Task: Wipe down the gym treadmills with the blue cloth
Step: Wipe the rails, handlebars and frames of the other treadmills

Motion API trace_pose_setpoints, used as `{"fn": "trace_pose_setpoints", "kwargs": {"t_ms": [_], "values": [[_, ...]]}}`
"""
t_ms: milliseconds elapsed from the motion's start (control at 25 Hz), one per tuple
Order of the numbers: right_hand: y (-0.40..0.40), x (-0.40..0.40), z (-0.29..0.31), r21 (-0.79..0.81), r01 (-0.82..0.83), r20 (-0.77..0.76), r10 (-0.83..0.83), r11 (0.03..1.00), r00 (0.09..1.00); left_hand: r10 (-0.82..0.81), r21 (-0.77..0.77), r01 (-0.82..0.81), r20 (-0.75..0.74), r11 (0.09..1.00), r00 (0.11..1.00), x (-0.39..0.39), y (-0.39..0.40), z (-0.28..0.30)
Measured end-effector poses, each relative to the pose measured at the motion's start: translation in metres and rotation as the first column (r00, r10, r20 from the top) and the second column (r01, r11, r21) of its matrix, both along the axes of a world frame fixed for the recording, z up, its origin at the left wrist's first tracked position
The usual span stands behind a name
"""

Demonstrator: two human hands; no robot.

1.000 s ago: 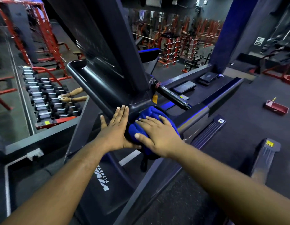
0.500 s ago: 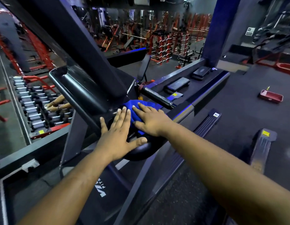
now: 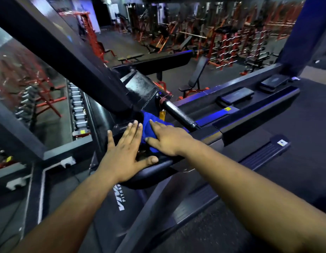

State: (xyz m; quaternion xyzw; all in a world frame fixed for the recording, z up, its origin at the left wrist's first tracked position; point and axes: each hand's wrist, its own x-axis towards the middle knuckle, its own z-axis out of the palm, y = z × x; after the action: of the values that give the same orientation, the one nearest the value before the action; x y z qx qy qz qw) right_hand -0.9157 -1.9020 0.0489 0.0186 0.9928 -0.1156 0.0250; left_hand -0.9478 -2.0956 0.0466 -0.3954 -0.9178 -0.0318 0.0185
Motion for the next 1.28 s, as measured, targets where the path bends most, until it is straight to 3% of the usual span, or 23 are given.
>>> {"fn": "trace_pose_setpoints", "kwargs": {"t_ms": [80, 160, 320, 440, 560, 640, 680, 840, 920, 1000, 1080, 1280], "values": [[0.009, 0.042, -0.01, 0.166, -0.064, -0.159, 0.091, 0.984, 0.983, -0.013, 0.022, 0.013, 0.01, 1.0, 1.0, -0.001, -0.002, -0.001], [0.023, 0.073, -0.017, 0.222, -0.072, -0.246, 0.127, 0.972, 0.961, -0.036, 0.014, 0.036, -0.045, 0.999, 0.998, 0.003, -0.002, -0.002], [0.068, 0.08, -0.021, 0.313, 0.042, -0.175, 0.014, 0.949, 0.985, -0.036, -0.033, 0.033, -0.098, 0.999, 0.995, 0.009, 0.006, 0.002], [0.068, 0.073, -0.014, 0.264, 0.173, -0.191, -0.124, 0.949, 0.974, -0.033, 0.008, 0.033, -0.068, 0.999, 0.997, 0.018, 0.027, 0.003], [0.05, 0.087, -0.029, 0.208, 0.022, -0.239, 0.029, 0.978, 0.971, -0.083, -0.013, 0.082, -0.093, 0.997, 0.992, 0.029, 0.047, -0.005], [0.076, 0.099, -0.043, 0.255, -0.061, -0.313, 0.143, 0.965, 0.939, -0.093, -0.03, 0.09, -0.115, 0.996, 0.989, 0.031, 0.051, -0.007], [0.102, 0.1, -0.047, 0.244, -0.019, -0.35, 0.106, 0.97, 0.931, -0.089, -0.035, 0.086, -0.121, 0.996, 0.989, 0.03, 0.051, -0.007], [0.158, 0.089, -0.052, -0.017, 0.353, -0.443, -0.323, 0.936, 0.836, -0.061, -0.048, 0.055, -0.127, 0.997, 0.99, 0.03, 0.064, -0.005], [0.137, 0.085, -0.06, -0.012, 0.269, -0.539, -0.233, 0.963, 0.81, -0.076, -0.047, 0.071, -0.133, 0.996, 0.988, 0.038, 0.096, -0.003], [0.144, 0.089, -0.072, 0.104, 0.082, -0.577, -0.007, 0.991, 0.817, -0.107, -0.043, 0.101, -0.152, 0.994, 0.982, 0.05, 0.142, -0.005], [0.2, 0.091, -0.074, 0.167, 0.083, -0.606, 0.036, 0.983, 0.795, -0.137, -0.061, 0.128, -0.174, 0.99, 0.975, 0.055, 0.181, -0.009], [0.367, 0.111, -0.081, 0.085, 0.318, -0.502, -0.236, 0.944, 0.832, -0.221, -0.163, 0.197, -0.146, 0.967, 0.964, 0.058, 0.31, -0.013]]}}
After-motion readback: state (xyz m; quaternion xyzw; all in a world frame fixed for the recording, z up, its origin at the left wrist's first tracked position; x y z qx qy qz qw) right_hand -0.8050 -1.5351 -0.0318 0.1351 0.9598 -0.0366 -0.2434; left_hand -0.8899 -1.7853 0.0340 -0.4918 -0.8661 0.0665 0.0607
